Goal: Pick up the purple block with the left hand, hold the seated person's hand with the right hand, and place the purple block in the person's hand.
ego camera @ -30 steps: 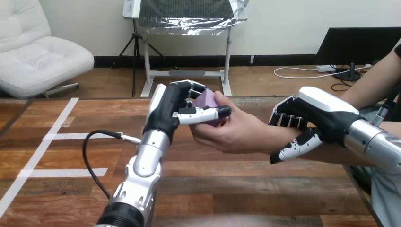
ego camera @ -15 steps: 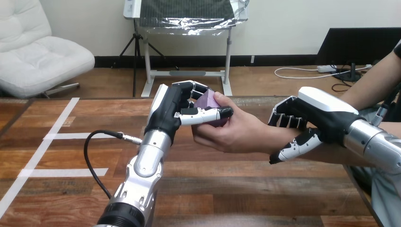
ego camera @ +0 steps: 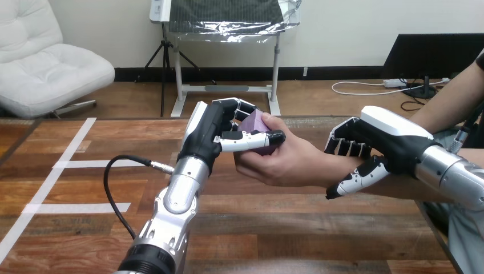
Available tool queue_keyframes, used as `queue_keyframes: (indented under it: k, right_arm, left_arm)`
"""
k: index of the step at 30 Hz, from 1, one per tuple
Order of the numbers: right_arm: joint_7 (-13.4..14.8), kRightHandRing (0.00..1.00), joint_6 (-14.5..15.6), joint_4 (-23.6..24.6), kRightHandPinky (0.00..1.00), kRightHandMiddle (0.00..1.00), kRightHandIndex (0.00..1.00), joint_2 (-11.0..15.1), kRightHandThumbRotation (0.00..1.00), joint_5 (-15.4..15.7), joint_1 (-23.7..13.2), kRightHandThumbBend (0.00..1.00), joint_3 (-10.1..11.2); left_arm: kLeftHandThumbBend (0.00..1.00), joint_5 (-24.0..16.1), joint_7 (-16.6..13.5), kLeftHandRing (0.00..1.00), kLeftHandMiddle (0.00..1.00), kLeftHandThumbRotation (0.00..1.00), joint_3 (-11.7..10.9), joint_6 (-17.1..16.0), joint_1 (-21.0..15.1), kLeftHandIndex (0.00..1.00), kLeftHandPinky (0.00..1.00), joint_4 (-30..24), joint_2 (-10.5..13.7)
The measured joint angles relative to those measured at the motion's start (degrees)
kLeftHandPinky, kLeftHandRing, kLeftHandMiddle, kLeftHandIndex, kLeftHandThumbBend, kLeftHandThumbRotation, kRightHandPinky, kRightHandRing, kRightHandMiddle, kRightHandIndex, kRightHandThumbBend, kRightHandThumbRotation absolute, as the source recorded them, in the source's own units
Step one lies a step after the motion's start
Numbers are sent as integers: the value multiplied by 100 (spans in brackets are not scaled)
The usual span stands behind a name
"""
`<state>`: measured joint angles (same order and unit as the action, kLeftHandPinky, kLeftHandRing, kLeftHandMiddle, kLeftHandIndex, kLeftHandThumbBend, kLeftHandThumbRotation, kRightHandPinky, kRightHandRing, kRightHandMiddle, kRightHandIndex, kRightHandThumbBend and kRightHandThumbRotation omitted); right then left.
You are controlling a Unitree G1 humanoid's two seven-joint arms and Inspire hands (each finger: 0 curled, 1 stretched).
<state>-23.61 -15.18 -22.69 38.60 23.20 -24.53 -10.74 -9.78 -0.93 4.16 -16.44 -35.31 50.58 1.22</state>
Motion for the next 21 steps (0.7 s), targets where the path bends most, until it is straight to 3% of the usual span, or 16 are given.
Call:
queue_keyframes:
  k: [21]
  right_arm:
    - [18,41,-10,-9,36,47,52,3,14,-6,91,80,26]
  left_arm:
    - [63,-47,37,43,47,0,136,36,37,47,36,-117,37]
